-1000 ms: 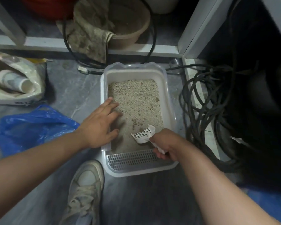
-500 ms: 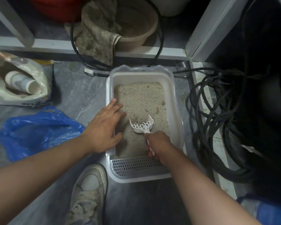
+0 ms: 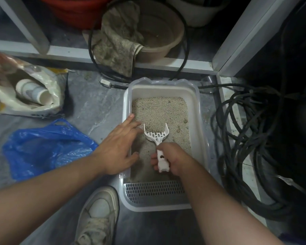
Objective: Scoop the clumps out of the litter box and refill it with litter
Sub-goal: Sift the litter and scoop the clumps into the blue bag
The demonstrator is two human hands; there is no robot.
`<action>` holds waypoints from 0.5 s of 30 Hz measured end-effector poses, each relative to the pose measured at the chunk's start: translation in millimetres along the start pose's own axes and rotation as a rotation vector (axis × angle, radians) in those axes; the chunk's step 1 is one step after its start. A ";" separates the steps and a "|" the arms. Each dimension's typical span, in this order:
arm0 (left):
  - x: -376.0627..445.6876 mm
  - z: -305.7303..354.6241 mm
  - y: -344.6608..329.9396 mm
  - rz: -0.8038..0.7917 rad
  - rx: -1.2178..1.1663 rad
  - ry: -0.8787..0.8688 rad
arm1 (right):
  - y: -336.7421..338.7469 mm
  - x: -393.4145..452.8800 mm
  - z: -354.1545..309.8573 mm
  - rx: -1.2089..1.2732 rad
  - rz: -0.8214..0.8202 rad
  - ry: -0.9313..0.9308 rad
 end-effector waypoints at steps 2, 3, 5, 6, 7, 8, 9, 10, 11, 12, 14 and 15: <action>0.4 -0.5 -1.3 0.001 -0.005 0.006 | -4.4 7.2 -2.8 0.009 -0.026 -0.016; 0.6 -0.5 -1.8 0.001 -0.007 0.006 | -5.3 11.0 -3.7 -0.010 -0.012 -0.005; 0.6 -0.4 -2.1 0.002 -0.015 0.006 | -7.2 16.5 -4.5 -0.059 0.024 0.045; 0.7 -0.1 -2.0 0.000 -0.020 0.008 | -7.8 18.1 -3.5 -0.073 0.037 0.079; 0.7 -0.2 -2.3 -0.001 -0.024 0.008 | -8.2 18.5 -2.3 -0.078 0.048 0.117; 0.6 -0.1 -2.4 -0.002 -0.027 0.008 | -7.7 18.5 0.0 -0.075 0.060 0.152; 0.4 -0.5 -2.5 -0.003 -0.031 0.008 | -7.0 17.3 2.6 -0.070 0.069 0.184; 0.2 -0.4 -2.3 -0.001 -0.037 0.005 | -5.4 16.0 5.5 -0.062 0.076 0.214; 0.4 -0.6 -2.1 0.002 -0.041 0.001 | -3.3 14.3 7.7 -0.051 0.086 0.239; 0.4 -0.5 -1.6 0.000 -0.041 -0.002 | -0.6 11.7 9.2 -0.034 0.096 0.264; 1.0 0.1 -1.2 -0.009 -0.034 -0.002 | 5.1 6.0 10.1 0.013 0.117 0.301; 1.4 0.6 -1.3 -0.009 -0.034 -0.004 | 7.8 2.5 9.4 0.042 0.119 0.314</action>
Point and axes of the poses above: each hand's wrist, its own x-axis towards the middle knuckle, its own y-axis out of the back of the hand, z = x × y, the point moved 6 cm from there along x, towards the middle knuckle, and after that the axes turned 4 degrees about -y, right-handed, at the moved point
